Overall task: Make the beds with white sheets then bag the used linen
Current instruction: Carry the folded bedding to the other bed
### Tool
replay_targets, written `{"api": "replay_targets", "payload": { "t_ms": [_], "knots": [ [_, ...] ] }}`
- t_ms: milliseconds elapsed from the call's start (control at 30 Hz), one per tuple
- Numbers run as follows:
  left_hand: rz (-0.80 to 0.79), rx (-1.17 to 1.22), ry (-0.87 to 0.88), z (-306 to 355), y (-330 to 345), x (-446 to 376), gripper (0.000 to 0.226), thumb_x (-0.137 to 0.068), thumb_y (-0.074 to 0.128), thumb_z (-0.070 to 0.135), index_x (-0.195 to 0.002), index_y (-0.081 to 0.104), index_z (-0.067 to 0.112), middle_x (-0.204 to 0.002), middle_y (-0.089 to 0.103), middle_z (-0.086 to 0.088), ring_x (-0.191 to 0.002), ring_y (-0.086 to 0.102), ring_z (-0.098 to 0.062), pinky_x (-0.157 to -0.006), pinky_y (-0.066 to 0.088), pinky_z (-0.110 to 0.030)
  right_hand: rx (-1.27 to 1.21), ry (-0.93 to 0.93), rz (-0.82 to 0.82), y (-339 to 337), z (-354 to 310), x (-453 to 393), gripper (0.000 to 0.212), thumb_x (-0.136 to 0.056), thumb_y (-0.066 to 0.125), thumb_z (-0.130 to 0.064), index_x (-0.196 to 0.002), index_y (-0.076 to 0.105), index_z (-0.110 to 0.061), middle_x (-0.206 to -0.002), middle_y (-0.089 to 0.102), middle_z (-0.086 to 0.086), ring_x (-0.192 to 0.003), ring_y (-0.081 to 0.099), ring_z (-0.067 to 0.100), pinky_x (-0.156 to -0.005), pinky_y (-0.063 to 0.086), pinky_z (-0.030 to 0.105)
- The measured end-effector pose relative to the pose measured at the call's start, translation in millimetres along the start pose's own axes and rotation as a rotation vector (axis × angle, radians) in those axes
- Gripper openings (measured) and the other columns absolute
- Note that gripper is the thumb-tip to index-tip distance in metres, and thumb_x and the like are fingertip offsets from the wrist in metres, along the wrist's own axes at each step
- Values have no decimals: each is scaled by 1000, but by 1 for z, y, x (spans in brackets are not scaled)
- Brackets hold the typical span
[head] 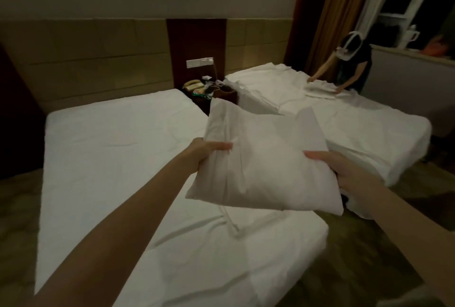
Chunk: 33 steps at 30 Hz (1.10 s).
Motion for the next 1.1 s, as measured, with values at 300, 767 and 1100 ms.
{"api": "replay_targets", "payload": {
  "t_ms": [300, 767, 1100],
  "knots": [
    [58, 45, -44, 7, 42, -113, 72, -65, 88, 24, -125, 56, -1, -109, 68, -13, -94, 67, -30, -81, 56, -41, -17, 28, 23, -47, -19, -130, 38, -85, 68, -15, -121, 59, -6, -103, 66, 11, -88, 63, 27, -64, 48, 38],
    [293, 186, -126, -41, 79, -227, 74, -60, 91, 28, -123, 58, 4, -109, 68, -10, -97, 66, -29, -87, 56, -45, 199, 7, -115, -79, -21, -320, 54, -83, 72, -20, -133, 53, -7, -127, 59, 13, -93, 59, 27, -79, 46, 39],
    [461, 227, -275, -180, 83, -265, 60, -64, 89, 25, -115, 62, 10, -106, 69, -5, -93, 68, -20, -72, 56, -29, 349, 150, -267, -54, 100, -431, 54, -84, 72, -22, -133, 53, -10, -119, 58, 9, -97, 54, 26, -84, 45, 39]
  ]
}}
Point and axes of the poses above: each hand's wrist, its own x-axis away from the middle knuckle, its own y-axis out of the palm, z = x × y, the point moved 9 cm from there along -x, towards the middle knuckle
